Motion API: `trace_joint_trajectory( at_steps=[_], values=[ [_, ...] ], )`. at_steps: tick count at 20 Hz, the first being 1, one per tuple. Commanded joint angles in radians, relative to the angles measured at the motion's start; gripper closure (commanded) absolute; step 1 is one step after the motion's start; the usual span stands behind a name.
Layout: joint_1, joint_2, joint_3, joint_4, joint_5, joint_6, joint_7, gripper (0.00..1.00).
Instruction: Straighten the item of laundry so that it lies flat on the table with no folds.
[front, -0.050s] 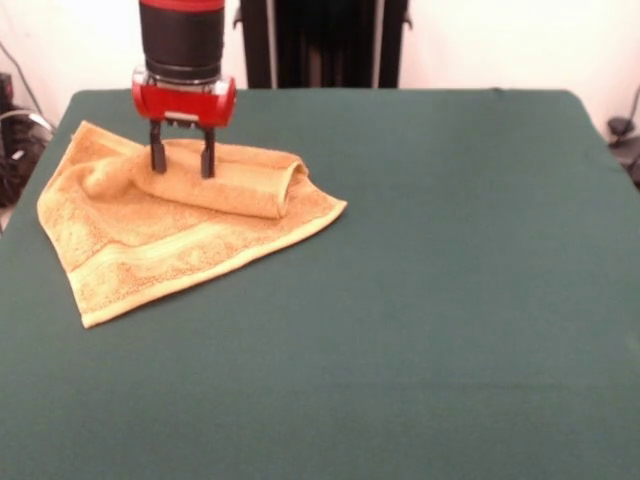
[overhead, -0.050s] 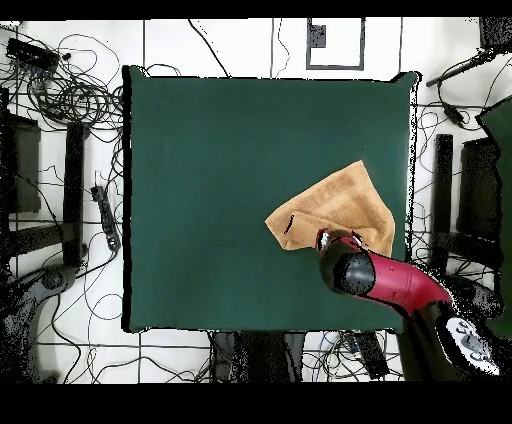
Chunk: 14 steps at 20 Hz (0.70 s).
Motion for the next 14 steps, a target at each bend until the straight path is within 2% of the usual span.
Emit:
trace_joint_trajectory(
  at_steps=[1, 14],
  values=[
    [0.046, -0.039, 0.026, 0.115, 0.038, 0.168, 0.125, 0.0],
    [0.029, 0.016, 0.047, 0.094, 0.014, 0.12, 0.122, 0.0]
  ],
)
